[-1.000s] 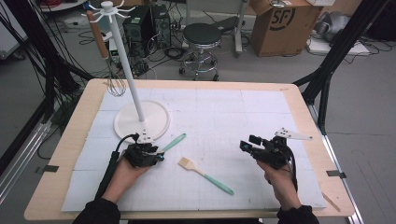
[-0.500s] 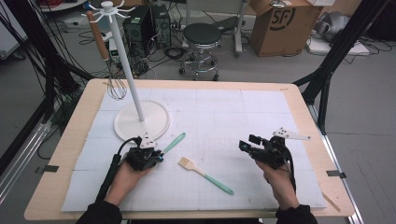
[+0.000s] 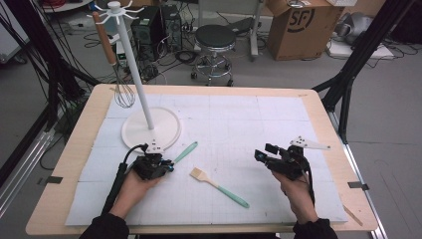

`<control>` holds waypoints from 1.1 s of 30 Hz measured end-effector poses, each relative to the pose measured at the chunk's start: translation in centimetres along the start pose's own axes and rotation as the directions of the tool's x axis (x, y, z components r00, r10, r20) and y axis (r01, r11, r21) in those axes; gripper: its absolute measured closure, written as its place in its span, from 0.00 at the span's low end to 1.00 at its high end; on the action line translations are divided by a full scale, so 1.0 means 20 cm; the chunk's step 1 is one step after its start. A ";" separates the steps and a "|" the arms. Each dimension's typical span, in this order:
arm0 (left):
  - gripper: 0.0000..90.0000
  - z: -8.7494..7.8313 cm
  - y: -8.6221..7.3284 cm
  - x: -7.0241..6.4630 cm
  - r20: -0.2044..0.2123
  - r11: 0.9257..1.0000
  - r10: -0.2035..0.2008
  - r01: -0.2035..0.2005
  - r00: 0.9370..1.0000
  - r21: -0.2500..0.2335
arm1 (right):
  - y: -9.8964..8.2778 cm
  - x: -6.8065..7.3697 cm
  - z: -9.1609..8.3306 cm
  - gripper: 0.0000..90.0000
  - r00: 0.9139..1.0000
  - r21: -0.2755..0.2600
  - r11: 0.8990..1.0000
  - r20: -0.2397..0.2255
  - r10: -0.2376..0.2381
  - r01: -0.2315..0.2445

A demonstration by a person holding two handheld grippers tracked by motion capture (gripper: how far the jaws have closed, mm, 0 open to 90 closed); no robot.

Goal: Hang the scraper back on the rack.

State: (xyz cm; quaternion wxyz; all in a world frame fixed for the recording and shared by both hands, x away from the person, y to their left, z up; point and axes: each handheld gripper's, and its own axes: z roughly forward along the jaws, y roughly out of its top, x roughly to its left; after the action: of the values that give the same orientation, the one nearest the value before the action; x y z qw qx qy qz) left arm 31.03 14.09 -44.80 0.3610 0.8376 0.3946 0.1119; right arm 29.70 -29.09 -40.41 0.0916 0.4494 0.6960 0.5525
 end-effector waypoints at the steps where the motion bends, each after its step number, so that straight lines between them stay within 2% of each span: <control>1: 0.89 0.00 0.00 0.00 -0.001 1.000 0.004 -0.004 1.000 0.003 | 0.00 0.00 0.00 0.39 1.000 -0.001 1.000 0.001 0.000 0.000; 8: 0.90 0.00 -0.01 0.01 0.008 1.000 0.003 -0.003 1.000 -0.005 | 0.00 0.01 0.01 0.39 1.000 0.000 1.000 0.000 -0.003 0.003; 14: 0.91 0.00 -0.01 0.00 0.000 1.000 0.014 -0.014 1.000 -0.014 | 0.00 0.01 0.01 0.39 1.000 -0.001 1.000 0.008 0.000 0.000; 16: 0.91 0.00 -0.02 0.01 0.018 1.000 0.001 -0.001 1.000 -0.030 | 0.00 0.01 0.01 0.39 1.000 -0.006 1.000 0.013 0.002 -0.002; 19: 0.91 -0.01 -0.03 0.02 0.031 0.999 0.009 -0.007 0.999 -0.054 | 0.00 0.00 0.01 0.39 1.000 -0.007 1.000 0.013 0.010 -0.010; 21: 0.91 -0.02 -0.03 0.03 0.056 0.998 0.004 0.000 0.998 -0.063 | 0.00 -0.01 0.01 0.39 1.000 -0.014 1.000 0.020 0.005 -0.005; 23: 0.91 -0.04 -0.04 0.03 0.090 0.995 -0.008 0.017 0.996 -0.100 | 0.00 -0.01 0.00 0.39 1.000 -0.014 1.000 0.020 0.010 -0.010; 24: 0.91 -0.06 -0.04 0.02 0.092 0.994 -0.006 0.016 0.996 -0.112 | 0.00 -0.02 0.00 0.39 1.000 -0.015 1.000 0.024 0.017 -0.017; 25: 0.91 -0.07 -0.03 0.02 0.095 0.991 -0.010 0.022 0.995 -0.129 | 0.00 -0.02 0.00 0.39 1.000 -0.017 1.000 0.022 0.013 -0.013; 27: 0.91 -0.09 -0.03 0.02 0.125 0.986 -0.020 0.040 0.992 -0.162 | -0.01 -0.02 0.00 0.40 1.000 -0.016 1.000 0.024 0.017 -0.016; 30: 0.91 -0.14 -0.02 0.04 0.149 0.974 -0.028 0.061 0.988 -0.220 | -0.01 -0.03 0.00 0.40 0.999 -0.014 0.999 0.027 0.030 -0.030; 33: 0.91 -0.20 -0.01 0.06 0.178 0.951 -0.034 0.087 0.983 -0.296 | -0.02 -0.04 -0.01 0.38 0.999 -0.011 0.999 0.023 0.035 -0.035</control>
State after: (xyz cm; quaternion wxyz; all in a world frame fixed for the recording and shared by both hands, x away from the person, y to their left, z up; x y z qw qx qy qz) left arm 29.84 17.11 -42.11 0.5206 0.7664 0.3660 0.0877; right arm 29.85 -29.68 -40.90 0.0925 0.4674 0.6842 0.5522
